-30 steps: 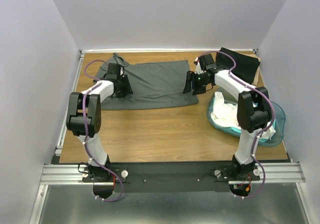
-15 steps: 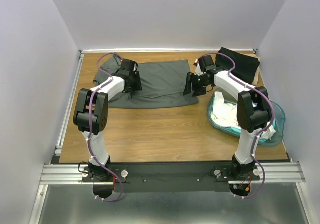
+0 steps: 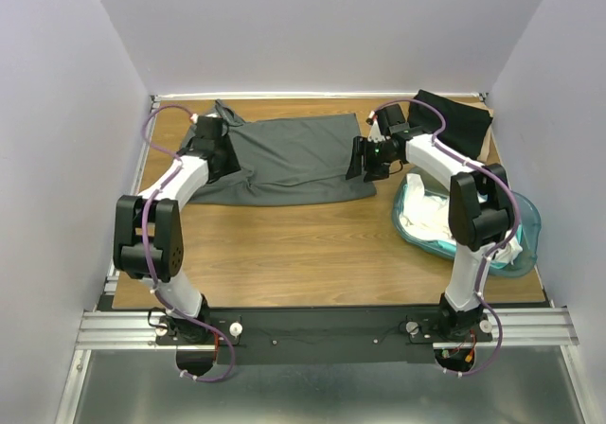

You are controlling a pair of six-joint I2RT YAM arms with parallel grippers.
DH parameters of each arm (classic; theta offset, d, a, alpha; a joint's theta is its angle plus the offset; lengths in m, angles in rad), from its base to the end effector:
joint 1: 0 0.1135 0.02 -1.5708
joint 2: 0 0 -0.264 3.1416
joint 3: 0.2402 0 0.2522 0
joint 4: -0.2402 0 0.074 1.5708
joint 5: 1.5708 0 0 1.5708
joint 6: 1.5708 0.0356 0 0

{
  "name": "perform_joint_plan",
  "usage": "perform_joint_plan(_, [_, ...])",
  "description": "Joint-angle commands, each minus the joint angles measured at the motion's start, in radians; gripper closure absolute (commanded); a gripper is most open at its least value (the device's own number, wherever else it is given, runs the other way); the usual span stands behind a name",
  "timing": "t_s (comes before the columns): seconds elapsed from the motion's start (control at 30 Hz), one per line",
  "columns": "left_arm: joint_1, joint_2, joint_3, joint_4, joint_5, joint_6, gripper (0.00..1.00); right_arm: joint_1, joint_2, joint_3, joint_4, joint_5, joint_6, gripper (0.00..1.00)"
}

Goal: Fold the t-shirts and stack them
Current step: Fold the tshirt

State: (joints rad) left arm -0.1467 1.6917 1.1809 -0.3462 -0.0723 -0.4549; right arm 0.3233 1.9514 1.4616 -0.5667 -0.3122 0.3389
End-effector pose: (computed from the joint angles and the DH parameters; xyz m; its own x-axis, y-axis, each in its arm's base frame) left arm 0.3630 -0.0510 0.2254 -0.7152 -0.3373 -0.6121 -0.2396 0.9411 -0.2386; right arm 0.3905 0.1424 0.2024 -0.9267 0.0232 -0.3750 -0.1458 0.8977 0.4157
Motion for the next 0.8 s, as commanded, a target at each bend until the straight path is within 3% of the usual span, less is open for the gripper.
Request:
perform_joint_plan(0.0, [0.087, -0.033, -0.111, 0.039, -0.017, -0.008, 0.45, -0.001, 0.038, -0.012, 0.039, -0.033, -0.015, 0.32])
perform_joint_plan(0.37, [0.306, -0.001, -0.231, 0.157, 0.068, 0.019, 0.46, 0.0, 0.087, -0.066, 0.073, 0.001, -0.029, 0.32])
perform_joint_plan(0.77, [0.424, -0.108, -0.36, 0.127, 0.068, 0.028, 0.46, 0.0, 0.015, -0.242, 0.068, 0.081, 0.046, 0.32])
